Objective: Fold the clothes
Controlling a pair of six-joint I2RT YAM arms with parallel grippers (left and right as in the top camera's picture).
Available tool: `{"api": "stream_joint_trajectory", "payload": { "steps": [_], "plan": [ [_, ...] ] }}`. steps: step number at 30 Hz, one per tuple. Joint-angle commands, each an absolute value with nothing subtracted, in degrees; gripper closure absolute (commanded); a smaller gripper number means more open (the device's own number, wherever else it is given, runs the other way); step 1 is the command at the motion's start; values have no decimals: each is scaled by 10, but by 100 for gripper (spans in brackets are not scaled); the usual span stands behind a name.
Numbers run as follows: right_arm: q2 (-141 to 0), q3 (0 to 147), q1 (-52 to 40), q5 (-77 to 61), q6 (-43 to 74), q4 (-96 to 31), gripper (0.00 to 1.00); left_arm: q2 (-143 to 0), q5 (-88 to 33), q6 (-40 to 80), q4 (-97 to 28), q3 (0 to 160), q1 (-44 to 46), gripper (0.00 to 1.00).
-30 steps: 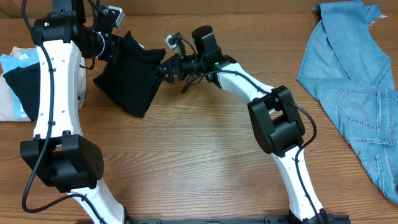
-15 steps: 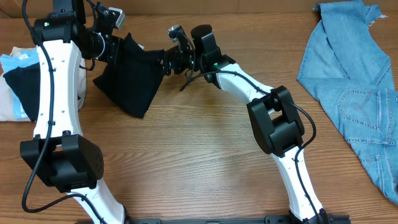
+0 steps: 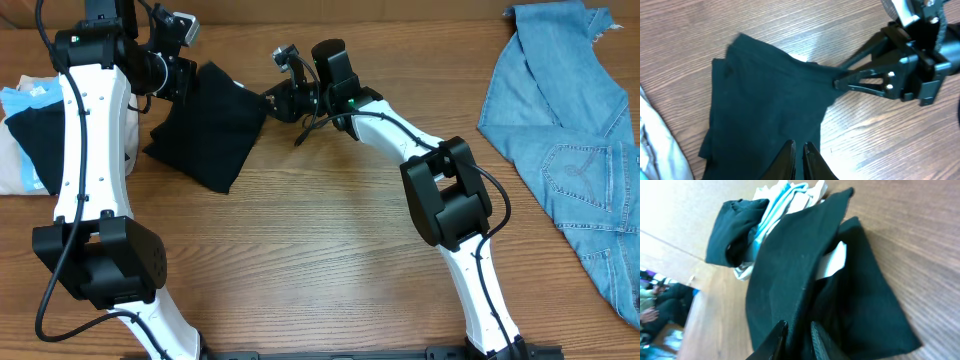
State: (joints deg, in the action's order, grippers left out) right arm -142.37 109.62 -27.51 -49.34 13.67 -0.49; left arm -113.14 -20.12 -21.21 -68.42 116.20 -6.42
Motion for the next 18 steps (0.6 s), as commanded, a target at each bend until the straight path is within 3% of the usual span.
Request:
{"api": "stream_joint_trajectory", "payload": {
  "steps": [1, 12, 14, 15, 18],
  "plan": [
    [-1428, 1109, -269, -538, 153, -8, 82, -1127, -189, -217, -676, 1171, -64, 89],
    [-1428, 1109, -281, -485, 153, -21, 78, -1141, -191, -205, -673, 1170, -63, 89],
    [-1428, 1109, -287, -456, 154, -21, 69, -1141, -191, -205, -674, 1170, -63, 89],
    [-1428, 1109, -289, -439, 157, -21, 55, -1141, -191, -205, -674, 1170, -63, 89],
    [-1428, 1109, -293, -370, 181, -21, 34, -1141, -191, -205, -677, 1170, -63, 89]
  ]
}}
